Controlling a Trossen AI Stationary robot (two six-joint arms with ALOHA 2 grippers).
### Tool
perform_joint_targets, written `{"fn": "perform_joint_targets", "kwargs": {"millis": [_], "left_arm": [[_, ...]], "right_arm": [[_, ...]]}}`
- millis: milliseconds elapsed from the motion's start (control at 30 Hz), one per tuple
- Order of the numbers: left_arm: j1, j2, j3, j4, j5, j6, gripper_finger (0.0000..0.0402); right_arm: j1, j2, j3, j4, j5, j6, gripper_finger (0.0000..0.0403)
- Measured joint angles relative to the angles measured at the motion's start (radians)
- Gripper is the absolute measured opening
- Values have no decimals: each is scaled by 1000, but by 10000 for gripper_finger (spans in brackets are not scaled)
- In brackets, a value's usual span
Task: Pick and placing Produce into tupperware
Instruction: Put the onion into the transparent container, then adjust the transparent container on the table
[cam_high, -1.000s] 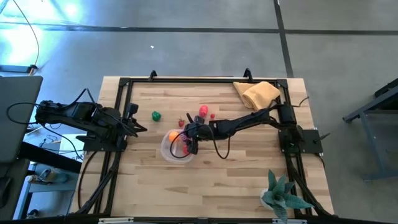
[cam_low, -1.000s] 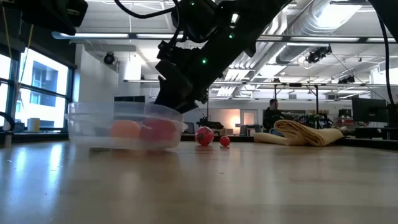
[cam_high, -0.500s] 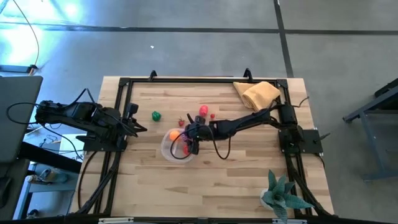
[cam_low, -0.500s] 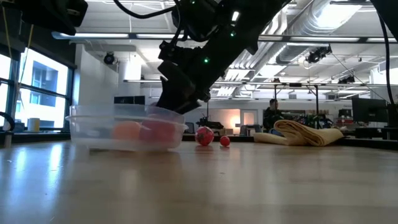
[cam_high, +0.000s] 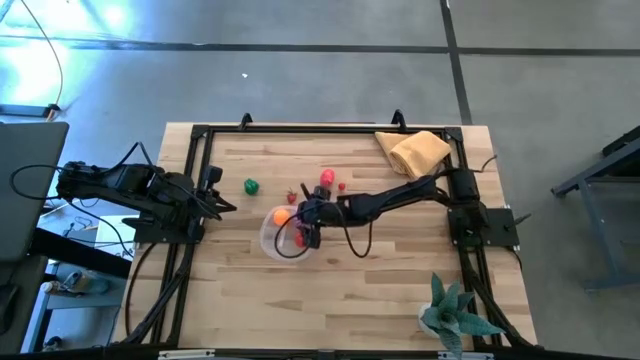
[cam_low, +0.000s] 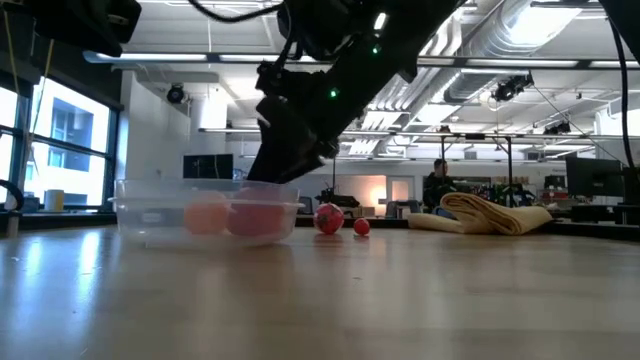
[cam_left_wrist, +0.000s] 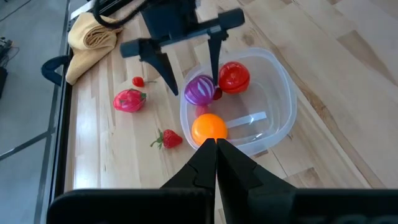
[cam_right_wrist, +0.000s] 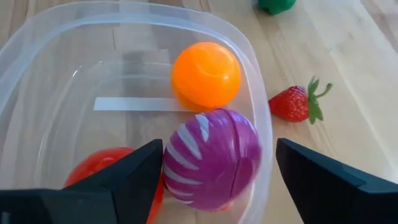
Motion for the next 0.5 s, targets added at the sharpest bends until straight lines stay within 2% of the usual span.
{"fn": "perform_joint_targets", "kwargs": {"millis": [167,300,433,500], "left_arm": [[0,0,0,1,0,0,3],[0,0,0,0,0,0,3],[0,0,0,0,0,0,3],[0,0,0,0,0,0,3]], "right_arm": [[14,-56,0,10,30,-32,305],[33,-77,0,131,43,-88,305],[37,-59,2,301,-44,-109,303],[37,-39,1,325,-101,-104,299]]}}
